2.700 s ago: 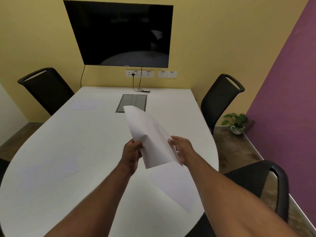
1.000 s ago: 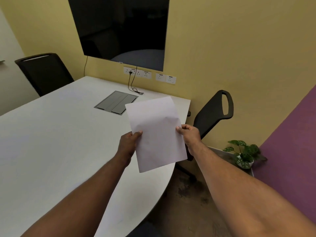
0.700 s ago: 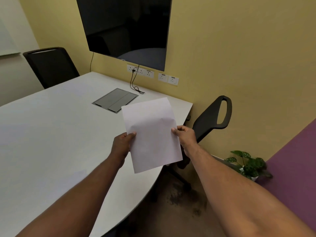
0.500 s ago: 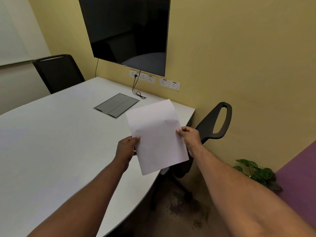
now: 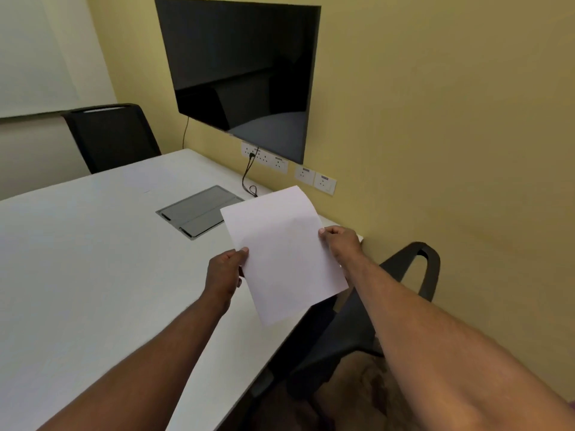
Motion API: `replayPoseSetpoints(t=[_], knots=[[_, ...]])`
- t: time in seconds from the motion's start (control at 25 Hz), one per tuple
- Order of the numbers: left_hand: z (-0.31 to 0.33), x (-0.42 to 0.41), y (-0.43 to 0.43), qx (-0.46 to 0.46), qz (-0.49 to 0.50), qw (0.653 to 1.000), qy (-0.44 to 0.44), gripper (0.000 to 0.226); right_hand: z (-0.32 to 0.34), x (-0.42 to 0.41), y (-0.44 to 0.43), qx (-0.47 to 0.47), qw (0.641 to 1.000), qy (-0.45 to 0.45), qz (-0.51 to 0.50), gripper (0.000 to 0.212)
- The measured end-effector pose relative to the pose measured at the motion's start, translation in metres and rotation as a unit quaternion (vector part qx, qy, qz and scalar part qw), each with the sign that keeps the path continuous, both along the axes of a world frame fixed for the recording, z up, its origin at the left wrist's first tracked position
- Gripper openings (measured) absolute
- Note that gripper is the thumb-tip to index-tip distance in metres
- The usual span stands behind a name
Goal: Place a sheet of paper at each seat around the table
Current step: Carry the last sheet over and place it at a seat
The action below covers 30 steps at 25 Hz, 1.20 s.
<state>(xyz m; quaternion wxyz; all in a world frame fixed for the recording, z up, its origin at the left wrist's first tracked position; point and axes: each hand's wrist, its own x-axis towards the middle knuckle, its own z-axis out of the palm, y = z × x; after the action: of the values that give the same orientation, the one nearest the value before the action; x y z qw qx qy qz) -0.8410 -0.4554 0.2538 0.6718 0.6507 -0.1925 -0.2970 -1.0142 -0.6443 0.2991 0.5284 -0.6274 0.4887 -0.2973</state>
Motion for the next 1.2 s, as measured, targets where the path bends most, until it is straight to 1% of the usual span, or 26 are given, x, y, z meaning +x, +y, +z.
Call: replayPoseSetpoints(t=[0.08,0.24,0.4,0.48,0.6,0.68,0.76,0.92,1.04,1.12,1.2], knots=[[-0.006,0.001,-0.032,0.022,0.016,1.0,0.009,0.037,-0.004,0.011,-0.043,-0.003,1.0,0.019,0.013,0.017],[-0.018,-0.002,-0.073,0.047,0.038,0.998,0.035,0.028,-0.015,0.031,-0.107,0.015,0.998,0.023,0.053,0.014],[-0.042,-0.007,-0.116,0.076,0.092,0.991,0.068,0.024,-0.048,0.057,-0.171,0.028,0.991,0.039,0.125,0.004],[-0.059,-0.011,-0.136,0.095,0.134,0.983,0.078,0.025,-0.069,0.071,-0.199,0.032,0.985,0.047,0.16,0.005],[-0.082,-0.016,-0.159,0.139,0.171,0.972,0.084,0.03,-0.102,0.085,-0.229,0.049,0.976,0.061,0.202,0.011],[-0.098,-0.017,-0.172,0.16,0.2,0.962,0.091,0.037,-0.127,0.093,-0.244,0.062,0.97,0.074,0.223,0.015],[-0.115,-0.014,-0.18,0.179,0.228,0.952,0.099,0.04,-0.154,0.103,-0.253,0.076,0.964,0.085,0.241,0.014],[-0.149,-0.001,-0.186,0.22,0.278,0.93,0.1,0.017,-0.205,0.119,-0.26,0.098,0.954,0.101,0.265,0.02],[-0.179,0.01,-0.187,0.269,0.285,0.918,0.064,0.058,-0.238,0.128,-0.26,0.095,0.951,0.121,0.269,0.018],[-0.197,0.015,-0.187,0.282,0.293,0.911,0.064,0.07,-0.257,0.134,-0.257,0.083,0.949,0.143,0.269,0.018],[-0.211,0.018,-0.187,0.285,0.293,0.91,0.07,0.072,-0.274,0.139,-0.255,0.079,0.948,0.157,0.265,0.02]])
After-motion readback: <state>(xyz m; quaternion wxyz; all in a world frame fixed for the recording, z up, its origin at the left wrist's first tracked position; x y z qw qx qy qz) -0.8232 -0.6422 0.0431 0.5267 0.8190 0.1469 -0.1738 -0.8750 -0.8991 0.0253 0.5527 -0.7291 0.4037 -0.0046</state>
